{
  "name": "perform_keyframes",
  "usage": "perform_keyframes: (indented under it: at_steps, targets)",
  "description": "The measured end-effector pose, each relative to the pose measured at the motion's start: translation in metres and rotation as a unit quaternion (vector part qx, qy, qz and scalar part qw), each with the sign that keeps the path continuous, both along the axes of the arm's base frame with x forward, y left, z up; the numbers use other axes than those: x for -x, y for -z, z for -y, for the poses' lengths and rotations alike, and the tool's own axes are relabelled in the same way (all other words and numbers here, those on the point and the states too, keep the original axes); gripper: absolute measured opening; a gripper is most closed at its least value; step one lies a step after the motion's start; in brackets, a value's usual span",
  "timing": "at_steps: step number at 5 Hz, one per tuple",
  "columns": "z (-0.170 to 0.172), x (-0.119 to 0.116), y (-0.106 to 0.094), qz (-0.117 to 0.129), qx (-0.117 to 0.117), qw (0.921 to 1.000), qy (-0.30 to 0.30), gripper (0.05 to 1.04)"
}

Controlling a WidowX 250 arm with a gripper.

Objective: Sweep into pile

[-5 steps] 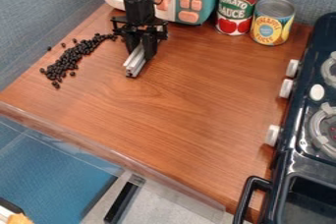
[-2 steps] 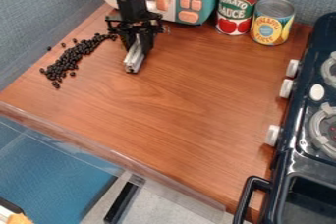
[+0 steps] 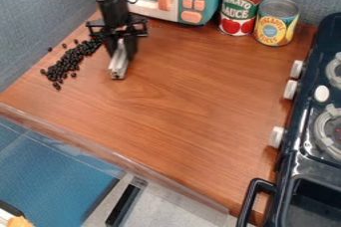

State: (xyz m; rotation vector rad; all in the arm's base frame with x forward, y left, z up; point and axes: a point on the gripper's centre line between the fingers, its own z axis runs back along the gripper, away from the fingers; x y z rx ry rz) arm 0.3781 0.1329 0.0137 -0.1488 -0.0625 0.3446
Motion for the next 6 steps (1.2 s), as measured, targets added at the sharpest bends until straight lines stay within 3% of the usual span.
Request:
perform_keyframes:
  at_steps: [3, 4, 5, 6]
  targets:
    - [-0.03, 0.018, -0.012, 0.036, 0.004, 0.9965, -0.075, 0.405]
    - [-0.037, 0.017, -0.018, 0.043, 0.017, 0.9956, -0.082, 0.405]
    - [-0.022, 0.016, -0.055, 0.077, 0.026, 0.9954, -0.051, 0.405]
    - [0.011, 0.02, -0.081, 0.086, 0.032, 0.9958, 0.005, 0.405]
